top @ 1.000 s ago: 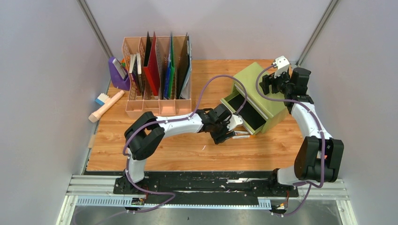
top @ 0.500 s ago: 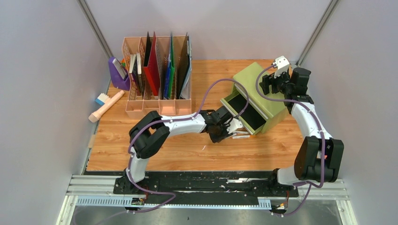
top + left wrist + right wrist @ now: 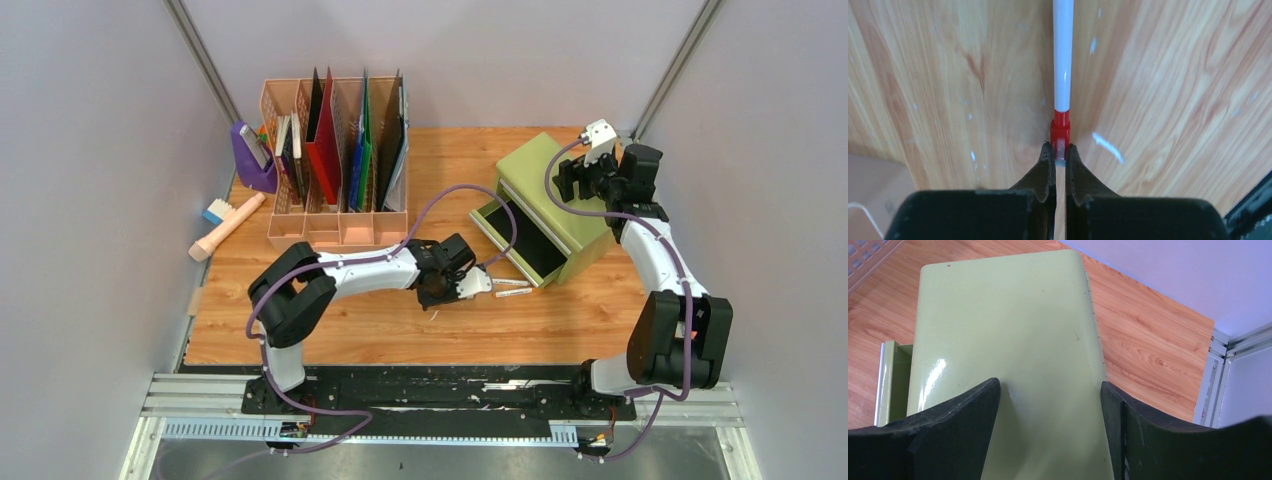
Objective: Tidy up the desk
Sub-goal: Pick up the stationery from the center of the board.
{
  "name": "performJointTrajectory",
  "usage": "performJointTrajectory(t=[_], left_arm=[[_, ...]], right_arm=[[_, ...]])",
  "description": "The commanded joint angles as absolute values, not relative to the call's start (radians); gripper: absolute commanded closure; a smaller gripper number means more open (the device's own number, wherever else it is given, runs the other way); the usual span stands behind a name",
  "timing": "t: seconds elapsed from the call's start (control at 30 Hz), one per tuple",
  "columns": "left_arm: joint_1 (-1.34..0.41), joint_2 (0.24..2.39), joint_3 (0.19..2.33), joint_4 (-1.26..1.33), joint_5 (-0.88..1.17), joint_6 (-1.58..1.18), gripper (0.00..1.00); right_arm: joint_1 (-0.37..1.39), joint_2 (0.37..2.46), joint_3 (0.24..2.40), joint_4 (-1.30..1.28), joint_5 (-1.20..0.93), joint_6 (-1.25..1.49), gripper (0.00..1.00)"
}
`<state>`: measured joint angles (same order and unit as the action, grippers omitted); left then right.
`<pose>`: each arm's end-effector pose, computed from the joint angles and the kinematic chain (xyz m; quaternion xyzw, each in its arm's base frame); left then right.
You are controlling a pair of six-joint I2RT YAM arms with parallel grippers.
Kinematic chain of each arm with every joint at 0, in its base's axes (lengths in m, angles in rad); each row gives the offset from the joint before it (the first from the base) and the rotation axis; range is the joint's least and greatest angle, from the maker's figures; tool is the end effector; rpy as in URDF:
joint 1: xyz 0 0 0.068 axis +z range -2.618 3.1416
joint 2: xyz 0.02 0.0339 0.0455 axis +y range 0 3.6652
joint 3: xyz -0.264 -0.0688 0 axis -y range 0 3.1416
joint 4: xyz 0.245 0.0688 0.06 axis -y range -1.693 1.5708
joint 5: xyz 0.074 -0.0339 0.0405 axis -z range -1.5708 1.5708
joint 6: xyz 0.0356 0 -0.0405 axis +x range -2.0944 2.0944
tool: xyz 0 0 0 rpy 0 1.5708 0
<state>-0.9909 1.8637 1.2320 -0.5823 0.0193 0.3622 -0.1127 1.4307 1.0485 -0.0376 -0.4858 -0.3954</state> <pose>0.2009 -0.3079 0.1673 0.6175 0.7663 -0.0639 0.1658 0.3289 -0.0205 0.2962 -0.2443 0.7877 0.0625 0.5620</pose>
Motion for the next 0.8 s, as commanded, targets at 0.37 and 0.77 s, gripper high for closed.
performJointTrajectory(t=[0.37,0.77], left_arm=[[-0.919,1.656,1.364,-0.735,-0.131,0.659,1.0],[-0.933,1.86,1.713,-0.611,-0.193,1.036,0.95]], right_arm=[[-0.103,1.479,1.029,-0.23,-0.527,-0.396,0.27],[-0.103,1.464,1.029,-0.232,-0.529,-0.396,0.27]])
